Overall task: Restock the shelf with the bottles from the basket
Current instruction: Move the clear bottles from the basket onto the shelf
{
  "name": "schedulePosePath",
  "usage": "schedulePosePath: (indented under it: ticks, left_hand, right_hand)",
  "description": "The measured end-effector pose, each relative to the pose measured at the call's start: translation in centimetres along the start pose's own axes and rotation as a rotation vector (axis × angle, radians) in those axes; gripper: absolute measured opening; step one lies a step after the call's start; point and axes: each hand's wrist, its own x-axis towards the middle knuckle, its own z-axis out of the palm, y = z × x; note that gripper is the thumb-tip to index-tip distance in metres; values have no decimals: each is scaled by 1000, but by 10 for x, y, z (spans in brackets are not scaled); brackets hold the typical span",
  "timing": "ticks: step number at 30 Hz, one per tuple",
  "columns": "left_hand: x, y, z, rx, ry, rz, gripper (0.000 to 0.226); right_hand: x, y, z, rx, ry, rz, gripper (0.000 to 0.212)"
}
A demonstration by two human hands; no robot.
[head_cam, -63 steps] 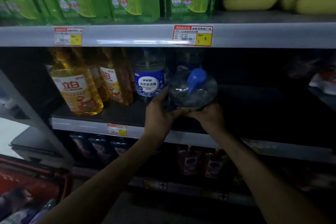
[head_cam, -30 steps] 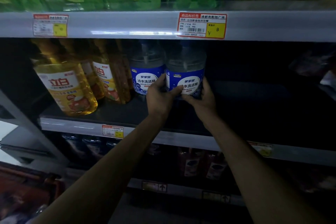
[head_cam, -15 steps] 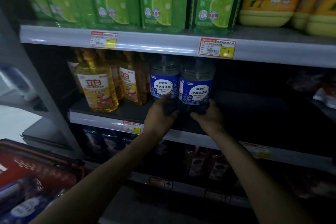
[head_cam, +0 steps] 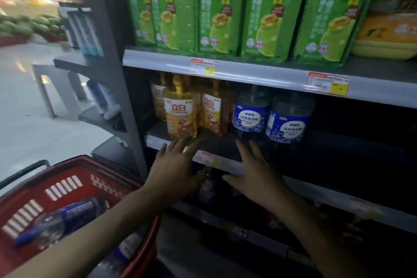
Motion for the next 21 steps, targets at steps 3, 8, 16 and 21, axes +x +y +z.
schedulePosePath:
  ticks: [3,8,16,21]
  left_hand:
    - [-35,-35,-8,26,-35,-46,86]
    - [-116,-100,19,-52,-29,-160,76]
    - [-164,-113,61,-143,-156,-244,80]
    - [-192,-120,78,-191,-320,-339,64]
  right_hand:
    - [-4,-24,15,-124,-86,-100,105]
    - [-11,-51,59,-234,-137,-272,105]
    - [-17,-81,114,-372,-250,-552,90]
    - [-23,-96,147,-388,-374,-637,77]
